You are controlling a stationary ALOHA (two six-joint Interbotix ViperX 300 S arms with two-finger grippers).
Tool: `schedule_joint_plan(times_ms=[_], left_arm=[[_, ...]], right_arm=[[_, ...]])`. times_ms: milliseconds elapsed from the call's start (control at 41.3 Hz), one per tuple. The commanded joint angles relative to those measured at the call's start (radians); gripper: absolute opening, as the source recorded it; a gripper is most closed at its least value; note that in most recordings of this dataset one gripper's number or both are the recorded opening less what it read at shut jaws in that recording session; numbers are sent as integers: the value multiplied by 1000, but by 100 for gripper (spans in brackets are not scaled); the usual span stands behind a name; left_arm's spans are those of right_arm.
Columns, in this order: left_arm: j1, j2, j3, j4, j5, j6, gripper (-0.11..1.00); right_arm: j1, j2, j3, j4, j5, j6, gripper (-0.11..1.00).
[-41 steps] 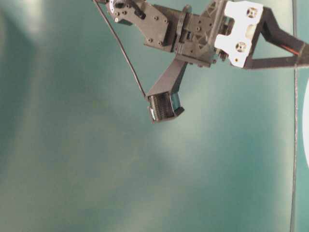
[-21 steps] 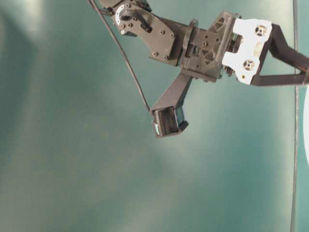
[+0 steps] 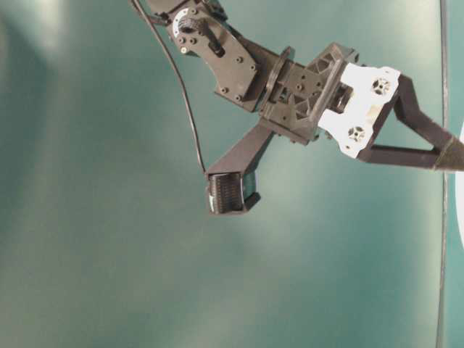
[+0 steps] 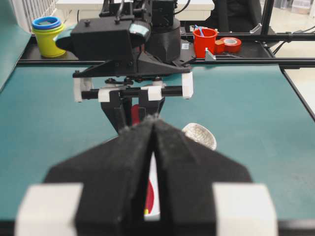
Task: Scoop the yellow hexagonal prism block from the bowl with a spoon using the right arm.
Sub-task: 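Push the spoon bowl under the yellow block inside the bowl, then raise the spoon carrying the yellow block up and right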
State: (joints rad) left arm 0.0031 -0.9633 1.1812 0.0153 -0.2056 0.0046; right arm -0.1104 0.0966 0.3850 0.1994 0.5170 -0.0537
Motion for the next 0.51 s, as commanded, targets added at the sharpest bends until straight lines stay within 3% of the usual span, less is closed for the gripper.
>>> schedule_joint_plan(times_ms=[0,484], left_arm=[[2,6,-17,3,-3,2,-1],[2,6,-18,3,-3,3,-1]], right_arm=[[2,-17,-21,0,-18,-2,24],[3,-44,-5,0,-52,14,24]])
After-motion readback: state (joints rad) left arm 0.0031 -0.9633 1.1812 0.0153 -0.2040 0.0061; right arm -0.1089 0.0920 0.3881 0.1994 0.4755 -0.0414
